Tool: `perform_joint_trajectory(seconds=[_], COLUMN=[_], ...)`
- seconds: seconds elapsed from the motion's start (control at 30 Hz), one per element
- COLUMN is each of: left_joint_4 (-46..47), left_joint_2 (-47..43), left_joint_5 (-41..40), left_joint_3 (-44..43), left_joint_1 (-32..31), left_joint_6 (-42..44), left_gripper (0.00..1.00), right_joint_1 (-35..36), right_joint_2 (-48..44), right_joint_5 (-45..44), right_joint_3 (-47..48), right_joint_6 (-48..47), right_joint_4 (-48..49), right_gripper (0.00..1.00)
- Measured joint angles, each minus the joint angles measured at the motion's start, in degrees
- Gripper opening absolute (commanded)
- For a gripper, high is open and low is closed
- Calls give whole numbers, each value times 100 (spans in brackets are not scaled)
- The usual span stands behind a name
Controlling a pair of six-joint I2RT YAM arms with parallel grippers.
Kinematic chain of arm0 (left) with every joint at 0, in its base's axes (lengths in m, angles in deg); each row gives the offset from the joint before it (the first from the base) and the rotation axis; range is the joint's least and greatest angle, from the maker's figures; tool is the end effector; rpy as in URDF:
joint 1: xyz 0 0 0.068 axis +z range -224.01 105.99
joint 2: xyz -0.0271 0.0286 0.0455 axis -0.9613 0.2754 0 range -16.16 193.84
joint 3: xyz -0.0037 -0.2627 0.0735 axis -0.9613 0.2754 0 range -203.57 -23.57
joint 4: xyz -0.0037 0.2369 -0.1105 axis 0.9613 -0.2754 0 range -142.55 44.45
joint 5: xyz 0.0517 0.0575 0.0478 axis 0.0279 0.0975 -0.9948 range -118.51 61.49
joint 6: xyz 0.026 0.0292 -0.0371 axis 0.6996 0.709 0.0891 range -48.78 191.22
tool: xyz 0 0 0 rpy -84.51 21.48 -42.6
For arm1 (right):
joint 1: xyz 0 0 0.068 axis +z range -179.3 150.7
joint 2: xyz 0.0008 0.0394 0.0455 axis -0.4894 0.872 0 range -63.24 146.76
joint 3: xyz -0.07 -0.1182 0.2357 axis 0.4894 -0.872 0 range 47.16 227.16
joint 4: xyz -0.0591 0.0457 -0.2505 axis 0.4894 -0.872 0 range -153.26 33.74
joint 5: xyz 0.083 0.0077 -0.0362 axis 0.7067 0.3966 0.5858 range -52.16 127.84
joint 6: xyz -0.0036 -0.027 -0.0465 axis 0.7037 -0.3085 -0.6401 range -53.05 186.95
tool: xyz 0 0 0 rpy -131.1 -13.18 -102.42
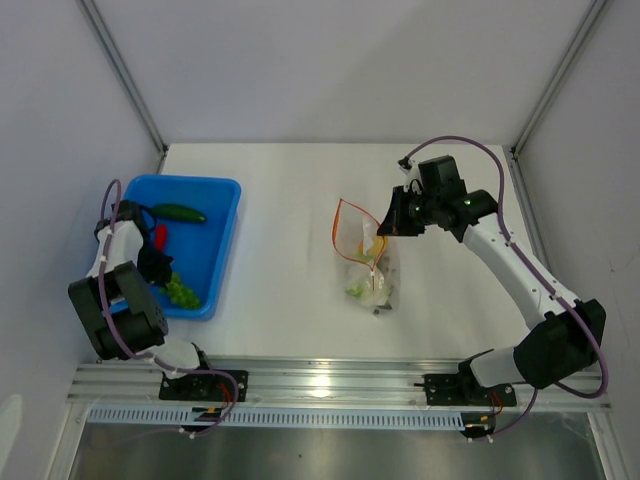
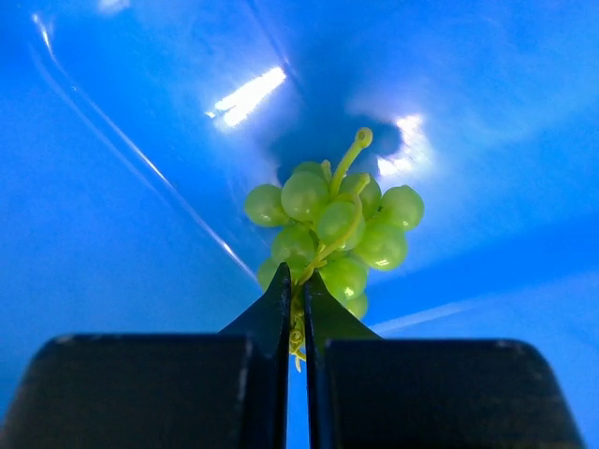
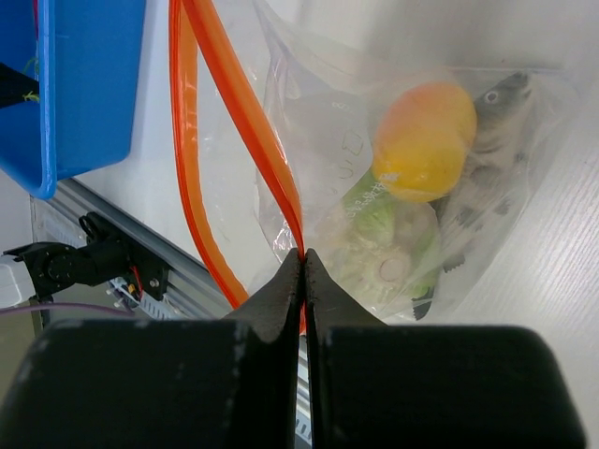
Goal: Place the food in the zip-top bag and seal the zipper
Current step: Pick up the fake fruit from the bin, then place the fake fruit in the zipper food storage bag.
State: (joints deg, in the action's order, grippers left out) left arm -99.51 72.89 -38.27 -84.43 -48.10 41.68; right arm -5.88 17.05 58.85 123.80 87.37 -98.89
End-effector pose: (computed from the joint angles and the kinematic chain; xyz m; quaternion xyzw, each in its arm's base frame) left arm 0.2445 0.1256 0.2065 -0.4676 0.8772 0.0827 0.0708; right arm 0.2681 0.1301 0.3405 -0.0918 0.9104 0.2937 0.2765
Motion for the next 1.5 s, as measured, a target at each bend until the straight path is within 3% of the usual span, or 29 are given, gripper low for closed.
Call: perform_joint_trajectory(seconds=[0.27, 0.67, 1.0, 1.5], left_joint_4=[-149, -715, -745, 114], left_joint_2=[-1049, -1797, -2343, -2000], left_joint_5=[739, 1637, 2636, 4105], left_joint_3=[0, -498, -656, -1823], left_joint_1=[-50, -566, -1810, -3923], left_joint_6=[-98, -461, -1252, -2575], left_gripper=[1, 0, 0, 0], right_joint_1=[0, 55, 195, 391], right_joint_2=[0, 0, 0, 61], right_joint_5=[42, 46, 37, -74], right_joint_3=[0, 0, 0, 0], right_joint_6=[52, 55, 55, 151], right_joint_4=[-13, -13, -13, -33], right_gripper=[0, 0, 0, 0])
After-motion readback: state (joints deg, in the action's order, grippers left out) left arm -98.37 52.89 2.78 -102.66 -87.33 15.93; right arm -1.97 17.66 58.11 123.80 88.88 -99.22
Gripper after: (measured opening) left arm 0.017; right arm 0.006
